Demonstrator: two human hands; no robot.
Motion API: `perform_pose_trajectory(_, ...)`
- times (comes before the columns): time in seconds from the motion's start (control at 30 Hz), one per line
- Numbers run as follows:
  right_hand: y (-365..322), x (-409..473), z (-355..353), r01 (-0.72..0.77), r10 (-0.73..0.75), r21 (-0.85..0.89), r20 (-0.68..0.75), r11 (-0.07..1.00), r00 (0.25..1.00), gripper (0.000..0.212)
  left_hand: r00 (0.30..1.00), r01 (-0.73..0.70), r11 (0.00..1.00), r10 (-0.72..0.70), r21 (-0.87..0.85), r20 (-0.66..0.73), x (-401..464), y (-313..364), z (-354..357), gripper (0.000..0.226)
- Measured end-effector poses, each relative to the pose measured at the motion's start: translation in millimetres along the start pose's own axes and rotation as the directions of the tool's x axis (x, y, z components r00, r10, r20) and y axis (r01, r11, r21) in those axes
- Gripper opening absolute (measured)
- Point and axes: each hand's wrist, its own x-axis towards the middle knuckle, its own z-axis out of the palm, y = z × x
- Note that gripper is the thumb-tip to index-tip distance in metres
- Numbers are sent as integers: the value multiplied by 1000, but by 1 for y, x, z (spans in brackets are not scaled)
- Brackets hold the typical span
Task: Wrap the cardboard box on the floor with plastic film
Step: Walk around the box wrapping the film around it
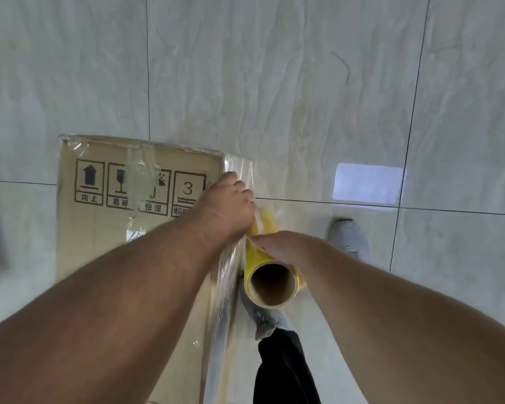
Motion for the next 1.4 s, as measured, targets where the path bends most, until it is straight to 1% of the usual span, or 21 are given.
perform_pose_trajectory(0.1, 12, 2, 16, -21, 25, 192, -19, 981, 1000, 105, 992, -111, 990, 104, -90, -70, -2, 8, 11, 33)
perform_pose_trajectory(0.17, 20, 1, 23, -68, 89, 407, -32, 911, 996, 94, 989, -140, 983, 132, -122, -68, -5, 11, 15, 28)
perform_pose_trajectory(0.27, 34, -3, 31, -125, 131, 692, 44, 711, 990, 58, 995, -79, 991, 84, -104, 47, -3, 7, 26, 31)
perform_pose_trajectory(0.3, 38, -2, 35, -151, 117, 767, 99, 623, 988, 56, 998, -60, 989, 62, -135, 12, -3, 3, 34, 38)
perform_pose_trajectory(0.37, 40, -1, 47, -204, 45, 865, 207, 457, 977, 64, 995, -74, 978, 84, -196, 46, 2, 2, 43, 45)
perform_pose_trajectory(0.4, 39, -1, 53, -217, 18, 892, 229, 397, 973, 67, 990, -78, 979, 98, -189, 100, 1, 2, 38, 36)
perform_pose_trajectory(0.47, 37, 7, 62, -211, 29, 920, 213, 330, 977, 66, 991, -39, 975, 65, -218, 116, -2, 7, 38, 23)
perform_pose_trajectory(0.53, 40, 10, 65, -193, 65, 900, 182, 391, 981, 69, 993, 33, 948, 4, -316, 116, 0, 4, 43, 29)
perform_pose_trajectory(0.57, 45, 9, 65, -182, 85, 866, 161, 466, 983, 72, 1000, 26, 948, -19, -318, 25, 2, 5, 48, 36)
perform_pose_trajectory(0.67, 66, 4, 63, -102, 100, 670, 42, 736, 994, 73, 995, -83, 983, 91, -164, 38, -2, 16, 34, 25)
perform_pose_trajectory(0.7, 70, -2, 61, -69, 81, 616, 8, 785, 997, 69, 997, -78, 990, 77, -118, -9, -5, 25, 31, 23)
perform_pose_trajectory(0.77, 71, -2, 56, -45, 76, 522, -38, 852, 996, 69, 998, -69, 995, 69, -70, 2, -14, 32, 19, 29)
perform_pose_trajectory(0.87, 57, 12, 57, -67, 82, 239, -53, 969, 995, 95, 998, -16, 1000, 15, 7, 60, -24, 40, 16, 42)
perform_pose_trajectory(0.93, 37, 13, 62, -36, 43, 80, -90, 996, 995, 94, 999, -13, 998, 10, 66, 48, -27, 45, 23, 46)
perform_pose_trajectory(1.03, 20, 3, 67, 97, -79, 111, -156, 989, 985, 61, 997, -59, 997, 56, 53, 49, -34, 47, 33, 46)
perform_pose_trajectory(1.1, 24, 6, 71, 50, -41, 146, -69, 988, 997, 58, 994, -96, 992, 91, 76, 65, -39, 45, 37, 42)
perform_pose_trajectory(1.13, 27, 3, 73, -24, 29, 172, -24, 985, 999, 63, 993, -110, 987, 103, 114, 65, -43, 44, 39, 39)
perform_pose_trajectory(1.17, 32, -1, 74, -109, 109, 279, 16, 954, 994, 73, 992, -121, 981, 114, 149, 55, -44, 43, 40, 37)
perform_pose_trajectory(1.23, 49, 0, 76, -152, 147, 511, 49, 846, 988, 72, 994, -109, 979, 104, 173, 33, -46, 43, 41, 33)
perform_pose_trajectory(1.33, 75, 8, 90, -171, 142, 803, 109, 570, 984, 72, 996, -90, 983, 88, 163, 19, -44, 48, 38, 31)
perform_pose_trajectory(1.4, 77, 13, 103, -195, 67, 897, 183, 397, 981, 74, 996, -86, 985, 85, 148, 17, -44, 47, 40, 30)
